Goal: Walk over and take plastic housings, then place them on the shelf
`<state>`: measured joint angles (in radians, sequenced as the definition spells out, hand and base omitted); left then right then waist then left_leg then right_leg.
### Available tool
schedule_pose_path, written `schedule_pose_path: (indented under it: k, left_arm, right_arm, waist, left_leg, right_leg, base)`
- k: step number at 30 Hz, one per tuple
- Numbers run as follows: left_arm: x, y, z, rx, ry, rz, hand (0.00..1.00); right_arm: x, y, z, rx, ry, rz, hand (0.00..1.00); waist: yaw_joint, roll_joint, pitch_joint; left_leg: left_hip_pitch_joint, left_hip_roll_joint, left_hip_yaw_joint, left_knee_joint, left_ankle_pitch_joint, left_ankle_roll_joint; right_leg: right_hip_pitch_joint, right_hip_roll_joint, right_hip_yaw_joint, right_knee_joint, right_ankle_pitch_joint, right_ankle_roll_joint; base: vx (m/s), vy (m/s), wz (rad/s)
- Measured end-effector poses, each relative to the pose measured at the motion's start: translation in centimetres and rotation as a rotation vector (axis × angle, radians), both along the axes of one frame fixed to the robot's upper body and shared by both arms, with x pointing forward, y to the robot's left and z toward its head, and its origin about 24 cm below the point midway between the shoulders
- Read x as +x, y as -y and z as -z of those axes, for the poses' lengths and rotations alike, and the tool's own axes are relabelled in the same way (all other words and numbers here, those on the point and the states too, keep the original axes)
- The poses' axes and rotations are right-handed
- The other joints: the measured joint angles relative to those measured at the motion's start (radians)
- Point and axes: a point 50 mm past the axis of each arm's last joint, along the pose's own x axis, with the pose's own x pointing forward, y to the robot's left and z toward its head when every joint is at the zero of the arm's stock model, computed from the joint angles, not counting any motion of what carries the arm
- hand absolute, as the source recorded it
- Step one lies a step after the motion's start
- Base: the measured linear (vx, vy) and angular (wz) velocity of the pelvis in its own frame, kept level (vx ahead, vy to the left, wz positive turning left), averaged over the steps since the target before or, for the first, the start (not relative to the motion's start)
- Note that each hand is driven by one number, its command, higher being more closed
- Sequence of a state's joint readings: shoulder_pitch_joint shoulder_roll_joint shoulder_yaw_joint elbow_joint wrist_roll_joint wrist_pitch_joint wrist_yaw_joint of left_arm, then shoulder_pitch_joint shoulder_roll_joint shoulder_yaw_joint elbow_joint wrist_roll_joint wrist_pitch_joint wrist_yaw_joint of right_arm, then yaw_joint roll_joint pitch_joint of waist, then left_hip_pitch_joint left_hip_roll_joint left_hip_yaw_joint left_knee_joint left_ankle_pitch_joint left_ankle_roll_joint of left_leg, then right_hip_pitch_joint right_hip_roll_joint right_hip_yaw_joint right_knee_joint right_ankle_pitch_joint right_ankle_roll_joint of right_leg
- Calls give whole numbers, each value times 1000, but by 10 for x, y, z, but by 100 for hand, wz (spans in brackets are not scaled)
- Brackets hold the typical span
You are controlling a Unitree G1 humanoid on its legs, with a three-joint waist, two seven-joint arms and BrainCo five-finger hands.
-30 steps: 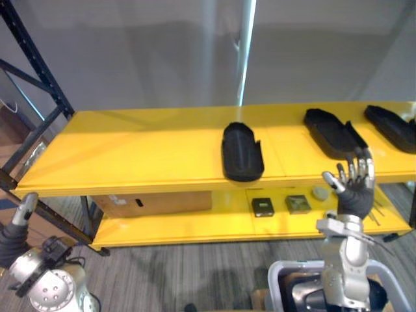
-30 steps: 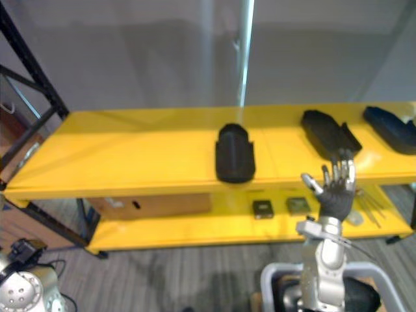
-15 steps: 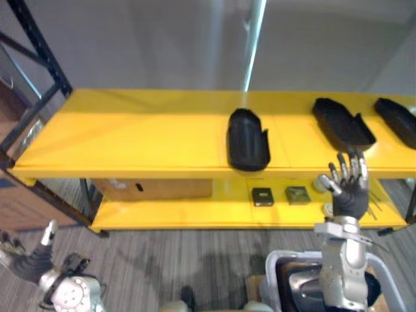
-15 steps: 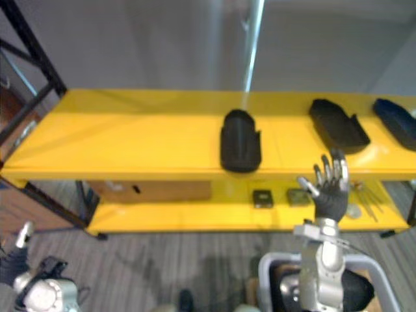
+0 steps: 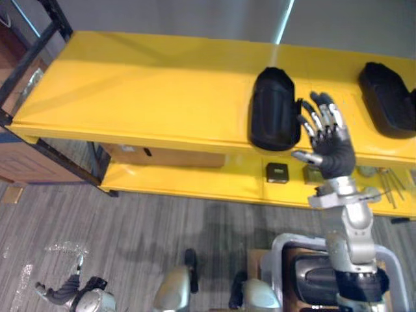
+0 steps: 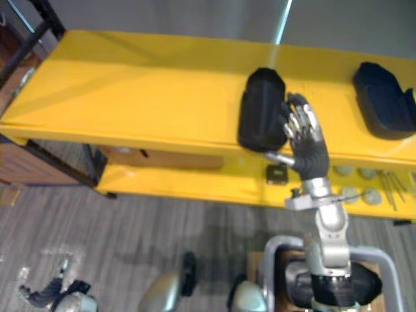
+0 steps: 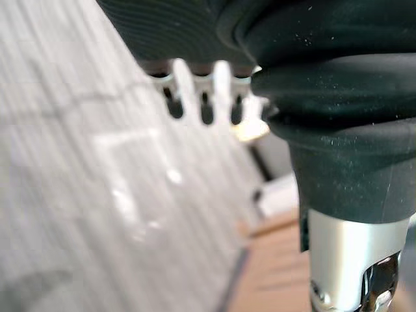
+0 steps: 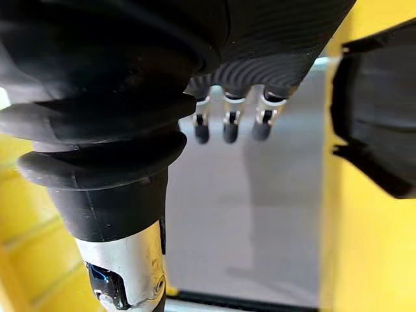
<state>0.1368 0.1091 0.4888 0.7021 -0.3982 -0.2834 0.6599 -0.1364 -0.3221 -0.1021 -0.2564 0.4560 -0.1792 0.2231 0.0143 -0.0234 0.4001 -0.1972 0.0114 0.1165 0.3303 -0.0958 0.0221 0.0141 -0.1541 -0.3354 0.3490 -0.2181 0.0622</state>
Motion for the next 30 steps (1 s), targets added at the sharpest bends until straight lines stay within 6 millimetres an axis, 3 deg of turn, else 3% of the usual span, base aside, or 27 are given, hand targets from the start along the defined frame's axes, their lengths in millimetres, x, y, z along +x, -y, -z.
schedule_pose_path:
  k: [4,11,19,23,30]
  left_arm:
    - [-6,4,11,-77,-19,25,0]
    - [2,32,28,-176,-65,267,0]
    - [17,62,35,-217,-83,496,0]
    - [19,65,35,-219,-87,517,0]
    - [20,69,36,-223,-96,558,0]
  right_arm:
    - [-7,-6,1,-8,-10,-26,100]
    - [-20,-24,41,15,-170,-62,100]
    - [-24,-35,41,12,-92,-43,100]
    - [-22,-37,49,-12,-114,-25,100]
    - [-14,-42,33,-46,-37,-3,100]
  waist:
    - [-2,3,32]
    - [-13,30,63]
    - [-28,43,71]
    - [-28,55,78]
    - [-25,60,80]
  left_leg:
    - [-29,4,2,34,-13,2]
    - [-64,-6,14,50,-12,4]
    - [-105,-3,36,122,-39,0]
    - [-107,-4,36,126,-43,0]
    - [-121,-13,40,125,-38,4]
  right_leg:
    - [-33,-3,9,38,-17,-8]
    - [-112,-30,48,134,-66,-8]
    - [-191,-48,89,244,-118,-10]
    - [-194,-53,89,255,-122,-9]
    - [-220,-66,94,271,-122,-8]
  base:
    - [2,-1,-1]
    - [-11,-22,-3]
    - [-15,-37,-7]
    - [-17,-2,0]
    - [10,0,0]
